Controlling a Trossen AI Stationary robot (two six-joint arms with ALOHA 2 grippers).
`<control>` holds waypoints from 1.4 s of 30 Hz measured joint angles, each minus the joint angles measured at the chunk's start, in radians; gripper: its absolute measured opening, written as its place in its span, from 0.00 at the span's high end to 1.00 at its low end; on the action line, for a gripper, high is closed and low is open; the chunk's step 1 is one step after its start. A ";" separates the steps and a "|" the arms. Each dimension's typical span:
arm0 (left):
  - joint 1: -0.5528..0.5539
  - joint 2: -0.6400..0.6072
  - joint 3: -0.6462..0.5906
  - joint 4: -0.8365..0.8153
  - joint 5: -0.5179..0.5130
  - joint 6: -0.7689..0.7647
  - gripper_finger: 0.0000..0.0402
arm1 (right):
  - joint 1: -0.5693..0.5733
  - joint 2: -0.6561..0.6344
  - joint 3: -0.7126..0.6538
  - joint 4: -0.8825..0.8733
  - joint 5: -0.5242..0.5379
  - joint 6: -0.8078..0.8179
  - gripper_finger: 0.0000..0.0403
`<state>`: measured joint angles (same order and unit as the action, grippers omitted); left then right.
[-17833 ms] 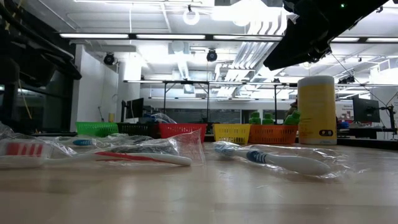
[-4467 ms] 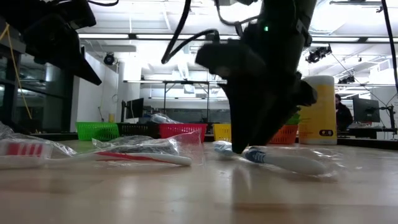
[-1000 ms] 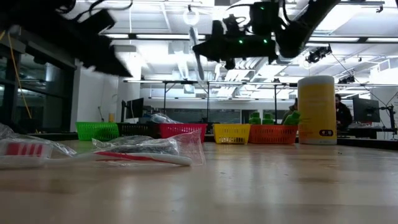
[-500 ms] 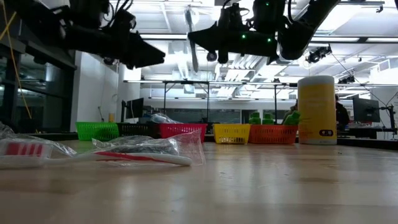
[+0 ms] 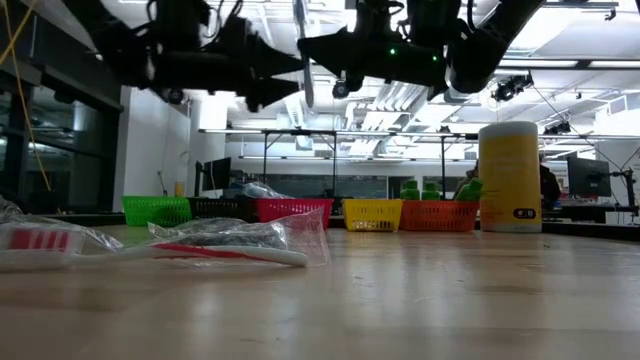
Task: Pick & Place Travel size toiletries
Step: Put the blue toothbrush into the red basket
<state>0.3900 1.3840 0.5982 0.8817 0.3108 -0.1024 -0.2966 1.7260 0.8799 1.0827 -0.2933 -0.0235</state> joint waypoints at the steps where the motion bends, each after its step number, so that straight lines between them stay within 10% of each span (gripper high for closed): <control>1: -0.006 0.016 0.018 0.000 0.002 0.000 0.21 | -0.001 0.000 0.000 -0.005 0.004 -0.001 0.95; 11: -0.006 0.073 0.086 -0.104 -0.003 -0.007 0.26 | 0.002 0.000 0.000 -0.028 0.030 -0.008 0.95; 23: -0.004 0.073 0.086 -0.107 0.016 0.001 0.91 | 0.002 0.000 0.000 -0.050 0.067 -0.002 0.95; 26: -0.004 0.074 0.086 -0.114 0.012 0.019 0.95 | 0.002 0.000 0.001 -0.064 0.064 0.019 0.94; 37: 0.020 0.074 0.097 -0.215 -0.136 0.057 0.95 | -0.020 -0.105 0.000 -0.267 0.141 0.095 0.46; 42: 0.103 0.082 0.237 -0.546 -0.257 0.104 0.95 | -0.027 -0.235 0.000 -0.471 0.235 0.074 0.30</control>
<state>0.4932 1.4664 0.8348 0.3355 0.0537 0.0013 -0.3237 1.4910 0.8799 0.6116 -0.0587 0.0505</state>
